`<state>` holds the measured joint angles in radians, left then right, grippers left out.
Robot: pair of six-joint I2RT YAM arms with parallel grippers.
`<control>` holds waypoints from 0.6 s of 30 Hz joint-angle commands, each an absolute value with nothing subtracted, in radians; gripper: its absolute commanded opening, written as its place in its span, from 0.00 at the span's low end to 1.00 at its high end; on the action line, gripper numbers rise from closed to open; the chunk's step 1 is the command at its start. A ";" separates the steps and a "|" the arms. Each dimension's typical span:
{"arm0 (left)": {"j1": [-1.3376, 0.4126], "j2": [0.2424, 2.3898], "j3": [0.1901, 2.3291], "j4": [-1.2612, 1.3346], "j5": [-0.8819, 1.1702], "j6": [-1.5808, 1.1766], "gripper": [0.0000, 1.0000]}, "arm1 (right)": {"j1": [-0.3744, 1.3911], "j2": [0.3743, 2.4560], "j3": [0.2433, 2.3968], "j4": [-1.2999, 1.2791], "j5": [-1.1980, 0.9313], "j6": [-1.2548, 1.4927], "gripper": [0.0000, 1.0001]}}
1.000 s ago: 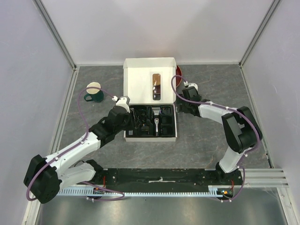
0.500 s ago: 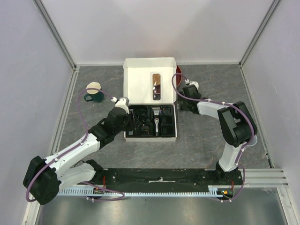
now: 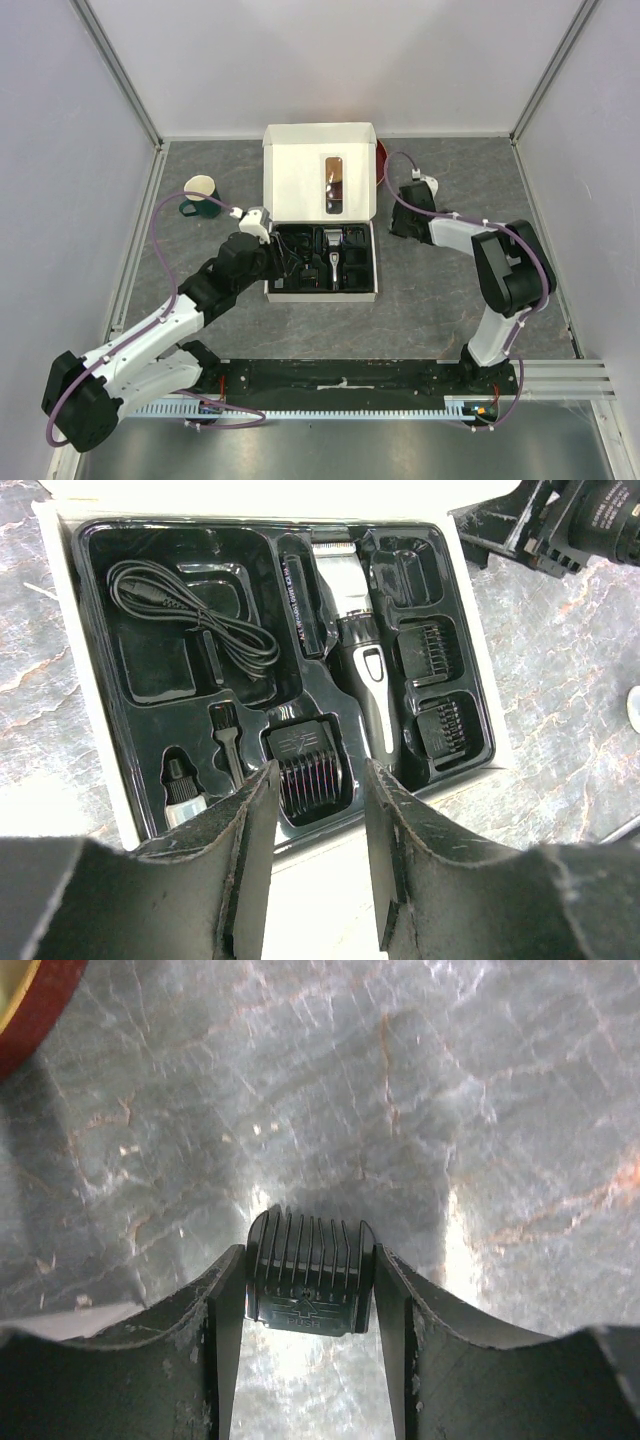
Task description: Sort the hair-cutting tools
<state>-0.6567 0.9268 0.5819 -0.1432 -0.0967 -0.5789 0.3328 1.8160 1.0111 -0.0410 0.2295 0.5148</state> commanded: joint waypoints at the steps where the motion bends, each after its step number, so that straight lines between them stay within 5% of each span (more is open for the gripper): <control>1: -0.653 0.911 0.575 -0.120 -0.066 -0.609 0.46 | 0.336 1.741 0.922 -0.071 0.184 0.606 0.41; 18: -0.657 0.945 0.575 0.143 0.213 -0.698 0.50 | 0.342 1.126 0.575 0.144 0.003 0.951 0.41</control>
<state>-0.6559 0.9279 0.5308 0.0410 0.1535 -0.6590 0.3367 1.1831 0.6090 0.0486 0.0650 0.8261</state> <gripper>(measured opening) 0.491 0.562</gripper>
